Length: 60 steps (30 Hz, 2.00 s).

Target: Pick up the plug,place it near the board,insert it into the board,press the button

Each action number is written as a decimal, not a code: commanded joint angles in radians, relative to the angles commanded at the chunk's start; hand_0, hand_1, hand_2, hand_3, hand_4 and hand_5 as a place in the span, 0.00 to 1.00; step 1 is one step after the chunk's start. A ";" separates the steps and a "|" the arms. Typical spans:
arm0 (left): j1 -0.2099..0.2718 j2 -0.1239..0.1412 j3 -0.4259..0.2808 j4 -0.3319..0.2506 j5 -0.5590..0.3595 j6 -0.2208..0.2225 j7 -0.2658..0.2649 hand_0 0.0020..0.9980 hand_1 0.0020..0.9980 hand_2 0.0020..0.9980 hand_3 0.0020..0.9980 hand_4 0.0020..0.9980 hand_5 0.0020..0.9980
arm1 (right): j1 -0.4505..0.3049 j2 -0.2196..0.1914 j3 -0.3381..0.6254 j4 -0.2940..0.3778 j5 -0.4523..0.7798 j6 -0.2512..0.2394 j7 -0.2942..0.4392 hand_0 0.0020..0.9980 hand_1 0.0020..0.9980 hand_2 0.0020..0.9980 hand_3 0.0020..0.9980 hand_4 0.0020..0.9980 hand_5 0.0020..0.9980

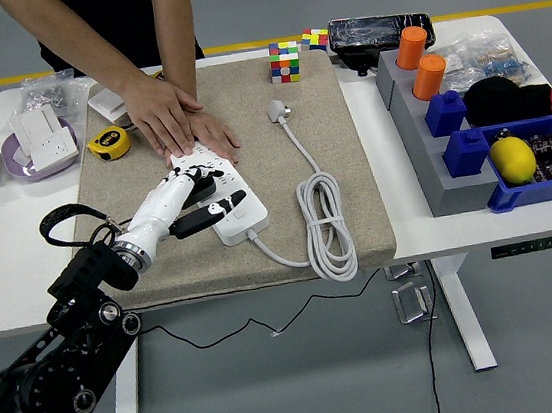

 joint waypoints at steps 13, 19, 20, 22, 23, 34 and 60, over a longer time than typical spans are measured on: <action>-0.007 0.008 -0.027 0.009 0.020 0.003 -0.006 1.00 0.97 0.92 0.85 0.92 1.00 | 0.000 0.000 0.002 -0.001 0.002 0.000 0.000 0.81 0.79 0.77 0.79 1.00 1.00; 0.020 0.006 -0.045 -0.071 0.056 0.018 -0.001 1.00 0.97 0.92 0.85 0.92 1.00 | 0.000 0.002 0.006 -0.001 0.002 0.000 0.001 0.81 0.79 0.77 0.79 1.00 1.00; 0.028 0.006 -0.049 -0.094 0.069 0.020 0.002 1.00 0.97 0.92 0.85 0.92 1.00 | 0.000 0.002 0.006 -0.001 0.002 0.000 0.000 0.81 0.79 0.77 0.79 1.00 1.00; 0.041 0.009 -0.054 -0.128 0.095 0.021 0.007 1.00 0.97 0.92 0.85 0.92 1.00 | -0.002 0.002 0.007 -0.001 0.003 0.000 0.000 0.81 0.79 0.77 0.79 1.00 1.00; 0.049 0.011 -0.056 -0.144 0.113 0.021 0.009 1.00 0.97 0.92 0.85 0.92 1.00 | -0.003 0.002 0.008 -0.001 0.004 0.000 0.000 0.81 0.79 0.77 0.79 1.00 1.00; 0.092 0.030 -0.092 -0.111 0.208 0.030 0.006 1.00 0.97 0.92 0.86 0.92 1.00 | -0.006 0.003 0.008 -0.001 0.003 0.000 0.001 0.81 0.79 0.77 0.79 1.00 1.00; 0.048 0.016 -0.052 -0.014 0.225 0.027 -0.002 1.00 0.97 0.92 0.87 0.92 1.00 | -0.005 -0.001 0.002 0.000 0.003 0.000 0.000 0.81 0.79 0.77 0.79 1.00 1.00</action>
